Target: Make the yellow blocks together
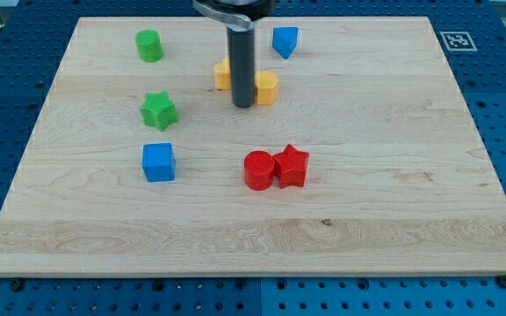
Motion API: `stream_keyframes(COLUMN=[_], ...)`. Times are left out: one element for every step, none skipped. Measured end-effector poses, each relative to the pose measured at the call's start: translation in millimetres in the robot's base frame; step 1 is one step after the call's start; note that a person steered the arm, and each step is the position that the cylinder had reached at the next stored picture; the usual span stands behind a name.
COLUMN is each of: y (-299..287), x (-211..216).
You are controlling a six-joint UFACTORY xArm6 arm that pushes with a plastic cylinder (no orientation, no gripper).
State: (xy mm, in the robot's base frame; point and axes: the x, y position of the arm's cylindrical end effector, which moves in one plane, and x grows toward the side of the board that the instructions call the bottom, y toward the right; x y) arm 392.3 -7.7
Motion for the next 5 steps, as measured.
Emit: stream_keyframes(y=[11.7,11.7,22.8,23.2,-12.6], x=[5.7,-6.4,-15.1,-15.1,-16.9])
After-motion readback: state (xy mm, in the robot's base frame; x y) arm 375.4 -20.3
